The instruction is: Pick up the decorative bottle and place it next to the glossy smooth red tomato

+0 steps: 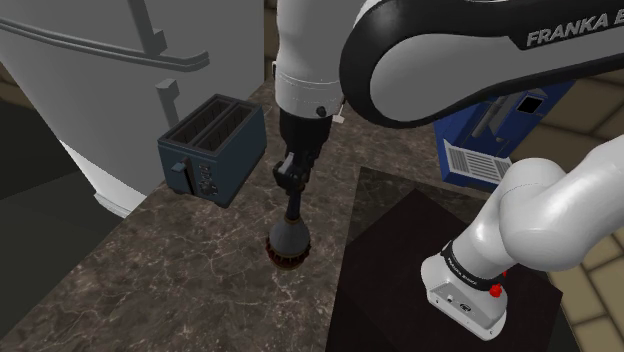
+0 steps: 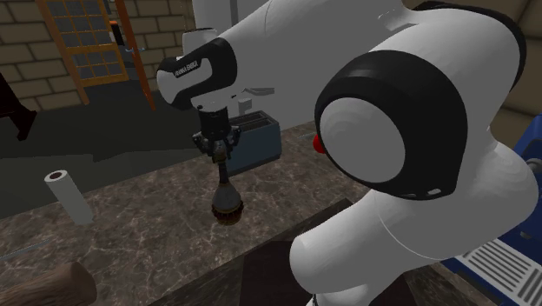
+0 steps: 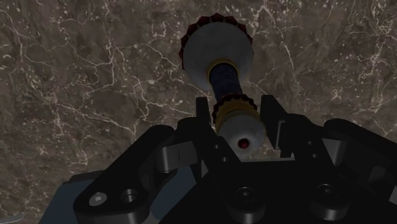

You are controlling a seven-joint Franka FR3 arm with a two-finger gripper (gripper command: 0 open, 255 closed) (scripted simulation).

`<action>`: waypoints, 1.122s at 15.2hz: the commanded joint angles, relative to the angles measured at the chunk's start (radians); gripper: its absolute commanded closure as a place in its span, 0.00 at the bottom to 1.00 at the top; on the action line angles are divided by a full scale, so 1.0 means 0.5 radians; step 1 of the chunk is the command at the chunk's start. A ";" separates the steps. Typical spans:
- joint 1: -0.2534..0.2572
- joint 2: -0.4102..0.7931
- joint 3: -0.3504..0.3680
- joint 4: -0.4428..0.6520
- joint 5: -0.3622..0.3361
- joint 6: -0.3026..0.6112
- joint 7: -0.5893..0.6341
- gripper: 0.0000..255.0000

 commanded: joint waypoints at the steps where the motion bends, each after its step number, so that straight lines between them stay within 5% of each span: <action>1: -0.001 -0.015 -0.009 0.047 0.000 -0.060 -0.003 1.00; 17: -0.017 -0.047 -0.060 0.449 -0.022 -0.493 -0.007 1.00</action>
